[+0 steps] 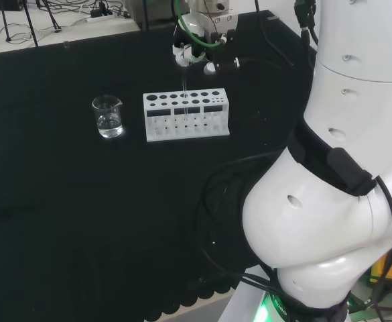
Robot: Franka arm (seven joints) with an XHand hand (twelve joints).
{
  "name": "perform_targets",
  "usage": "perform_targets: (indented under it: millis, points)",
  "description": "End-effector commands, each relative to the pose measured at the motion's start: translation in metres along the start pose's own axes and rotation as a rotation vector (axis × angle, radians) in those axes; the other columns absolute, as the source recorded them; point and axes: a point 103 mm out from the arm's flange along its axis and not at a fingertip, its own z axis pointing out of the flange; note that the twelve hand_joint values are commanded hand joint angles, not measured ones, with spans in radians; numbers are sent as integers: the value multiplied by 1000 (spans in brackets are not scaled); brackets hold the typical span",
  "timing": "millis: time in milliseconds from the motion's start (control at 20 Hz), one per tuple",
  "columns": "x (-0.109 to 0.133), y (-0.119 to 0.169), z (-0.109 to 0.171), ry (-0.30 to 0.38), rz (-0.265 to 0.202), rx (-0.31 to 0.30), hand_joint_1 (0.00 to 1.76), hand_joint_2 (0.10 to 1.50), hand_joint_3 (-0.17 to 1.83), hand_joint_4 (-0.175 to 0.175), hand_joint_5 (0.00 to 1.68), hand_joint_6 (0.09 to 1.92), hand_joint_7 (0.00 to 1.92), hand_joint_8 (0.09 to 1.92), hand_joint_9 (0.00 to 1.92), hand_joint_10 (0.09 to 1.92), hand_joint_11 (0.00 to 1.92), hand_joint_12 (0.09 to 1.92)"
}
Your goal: Take the glass rod from the white test tube rack.
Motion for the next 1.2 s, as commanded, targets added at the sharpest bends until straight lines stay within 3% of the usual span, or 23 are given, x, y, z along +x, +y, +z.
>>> perform_targets:
  millis: [50, 150, 500, 750, 900, 950, 1200]
  points:
    - [8, -11, -37, 68, 50, -149, 1299, 1057, 29, -175, 1067, 577, 1117, 1099, 1518, 937, 1596, 741]
    - [10, -17, -52, 80, 50, -171, 1299, 1058, 29, -175, 1070, 566, 1112, 1107, 1520, 930, 1599, 737]
    - [18, -35, -116, 65, 71, -158, 1299, 1061, 26, -175, 1071, 559, 1106, 1117, 1532, 918, 1607, 733]
    - [27, -46, -151, 52, 47, -185, 1299, 1062, 23, -175, 1072, 556, 1107, 1116, 1541, 910, 1614, 731]
    - [30, -52, -162, 46, 37, -198, 1299, 1063, 21, -175, 1072, 556, 1108, 1114, 1544, 906, 1617, 731]
    - [33, -52, -164, 5, 94, -197, 1299, 1063, 21, -175, 1072, 556, 1108, 1114, 1544, 904, 1617, 730]
    - [46, -52, -165, 16, 57, -199, 1299, 1063, 19, -175, 1072, 555, 1109, 1111, 1547, 898, 1619, 729]
